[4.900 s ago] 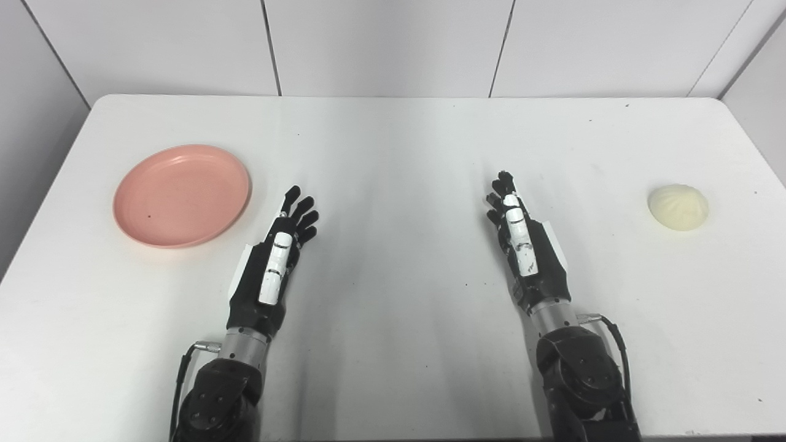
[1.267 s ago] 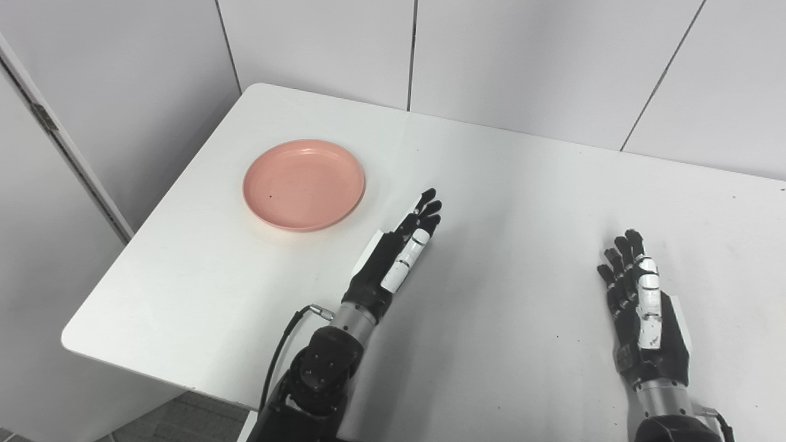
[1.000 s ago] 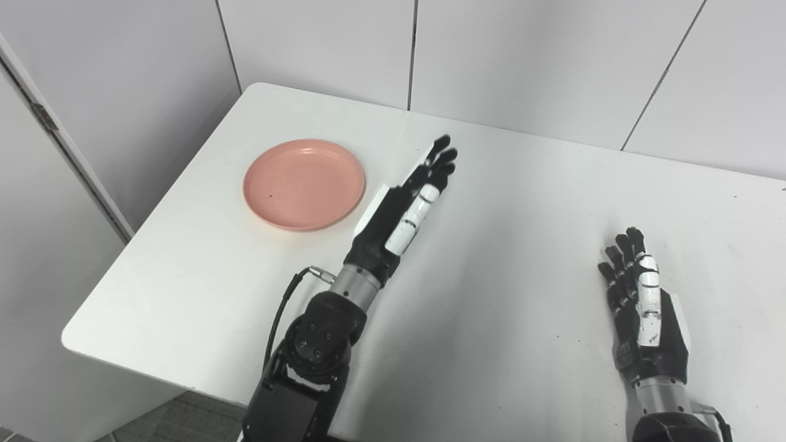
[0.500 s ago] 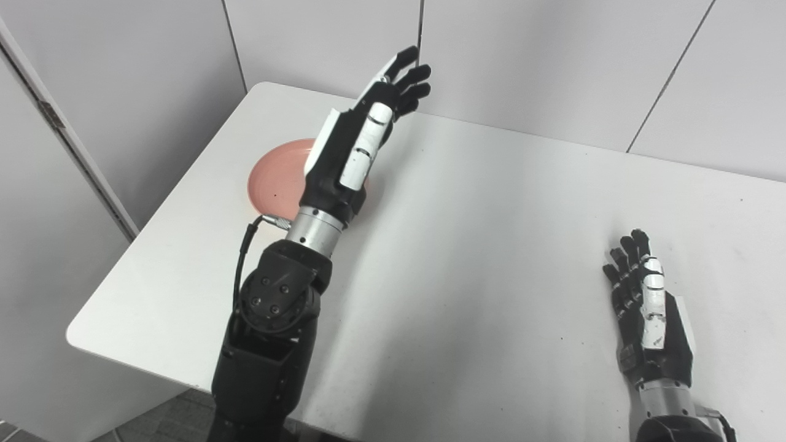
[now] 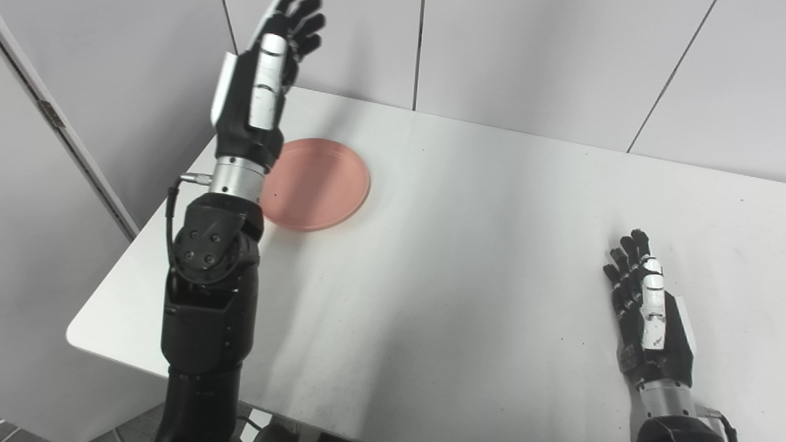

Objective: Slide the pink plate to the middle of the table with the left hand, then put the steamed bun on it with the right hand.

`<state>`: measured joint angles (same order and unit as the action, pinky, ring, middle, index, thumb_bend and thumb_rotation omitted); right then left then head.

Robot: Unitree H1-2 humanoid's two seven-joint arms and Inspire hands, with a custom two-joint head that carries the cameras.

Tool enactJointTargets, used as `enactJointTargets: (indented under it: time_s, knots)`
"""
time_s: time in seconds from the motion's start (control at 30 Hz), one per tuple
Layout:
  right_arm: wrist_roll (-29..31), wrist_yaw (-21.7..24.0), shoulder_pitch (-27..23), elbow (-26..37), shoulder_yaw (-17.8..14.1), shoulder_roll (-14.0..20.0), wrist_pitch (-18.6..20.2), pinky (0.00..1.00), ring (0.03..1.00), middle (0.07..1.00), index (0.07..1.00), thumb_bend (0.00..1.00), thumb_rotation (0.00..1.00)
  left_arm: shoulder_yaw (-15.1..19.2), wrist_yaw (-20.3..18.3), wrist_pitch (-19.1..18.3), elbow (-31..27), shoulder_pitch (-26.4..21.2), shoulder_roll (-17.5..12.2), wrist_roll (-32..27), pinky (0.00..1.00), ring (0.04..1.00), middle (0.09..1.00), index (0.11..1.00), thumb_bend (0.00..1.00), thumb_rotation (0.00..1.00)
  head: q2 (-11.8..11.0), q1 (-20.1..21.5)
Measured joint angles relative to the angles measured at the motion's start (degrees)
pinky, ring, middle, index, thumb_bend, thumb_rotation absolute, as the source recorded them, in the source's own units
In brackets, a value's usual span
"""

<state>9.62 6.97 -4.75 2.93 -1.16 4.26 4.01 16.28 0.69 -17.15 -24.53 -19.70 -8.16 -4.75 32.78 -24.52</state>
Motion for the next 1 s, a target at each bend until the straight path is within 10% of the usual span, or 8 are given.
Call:
enactJointTargets:
  time_s: [1.0]
  knots:
    - [1.42,0.2,-0.09,-0.02,-0.18,0.23,0.01,1.0,1.0,1.0,1.0,0.19,1.0,8.34,1.44,3.17,18.37,0.76,-5.27,-9.77,0.87,0.885,0.901,0.898,0.51,1.0,0.7,-0.7]
